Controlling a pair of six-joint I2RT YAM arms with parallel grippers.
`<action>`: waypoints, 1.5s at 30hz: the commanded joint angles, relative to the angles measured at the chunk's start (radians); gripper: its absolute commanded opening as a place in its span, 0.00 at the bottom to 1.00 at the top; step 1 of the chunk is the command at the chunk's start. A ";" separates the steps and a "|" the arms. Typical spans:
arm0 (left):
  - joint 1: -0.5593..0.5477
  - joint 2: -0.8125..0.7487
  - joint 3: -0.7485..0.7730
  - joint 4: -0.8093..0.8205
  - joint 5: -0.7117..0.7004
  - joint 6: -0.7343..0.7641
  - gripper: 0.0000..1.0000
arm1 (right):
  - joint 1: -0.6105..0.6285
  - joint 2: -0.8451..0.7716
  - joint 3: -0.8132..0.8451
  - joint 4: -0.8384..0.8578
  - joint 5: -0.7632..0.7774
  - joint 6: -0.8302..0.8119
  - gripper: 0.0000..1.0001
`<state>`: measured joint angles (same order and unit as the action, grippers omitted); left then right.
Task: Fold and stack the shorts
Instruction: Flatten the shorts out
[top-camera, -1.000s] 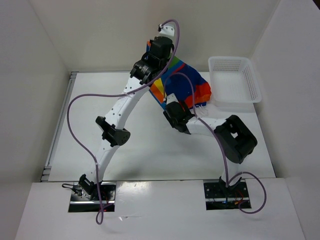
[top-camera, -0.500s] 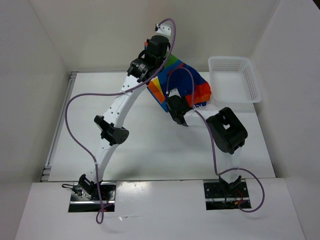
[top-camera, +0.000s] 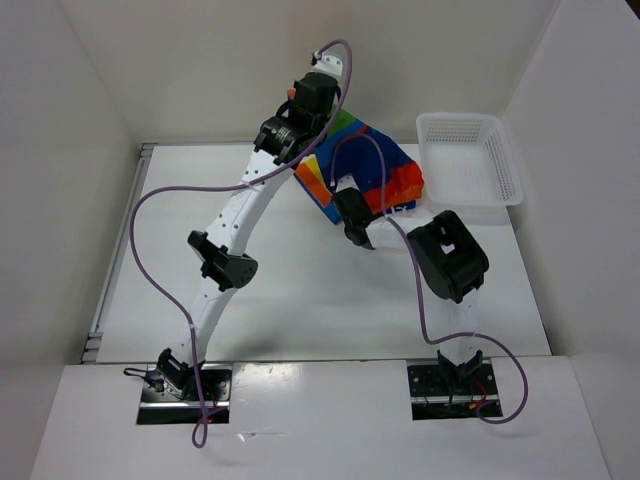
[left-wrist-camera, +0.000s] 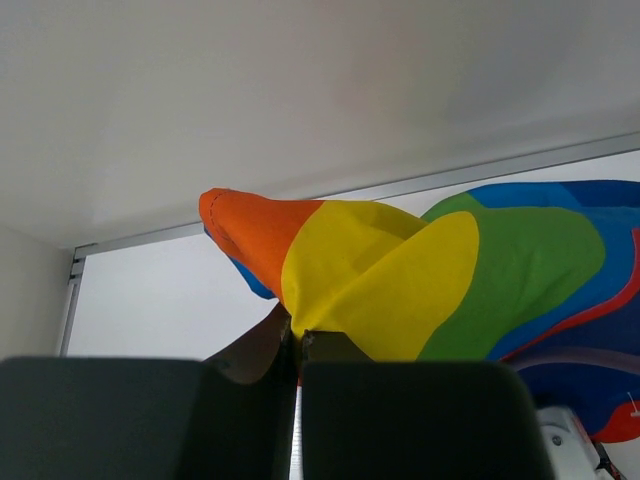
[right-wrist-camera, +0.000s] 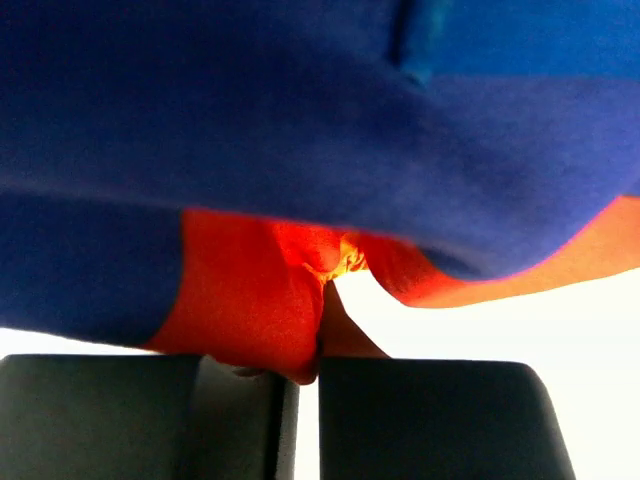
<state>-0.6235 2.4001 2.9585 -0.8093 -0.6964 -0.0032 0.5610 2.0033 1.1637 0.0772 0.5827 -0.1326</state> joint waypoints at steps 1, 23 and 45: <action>0.024 0.008 0.022 -0.013 0.006 0.003 0.00 | -0.016 -0.003 0.042 0.088 0.008 -0.071 0.00; 0.217 -0.272 0.172 -0.123 -0.112 0.003 0.00 | -0.038 -0.672 0.474 -0.281 -0.435 -0.225 0.00; 0.073 -0.199 0.175 0.133 -0.267 0.003 0.00 | -0.194 -0.738 0.507 -0.468 -0.757 -0.176 0.00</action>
<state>-0.5854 2.0338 3.1397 -0.6125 -1.0607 -0.0044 0.4488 1.2259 1.7153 -0.4206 -0.1780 -0.3748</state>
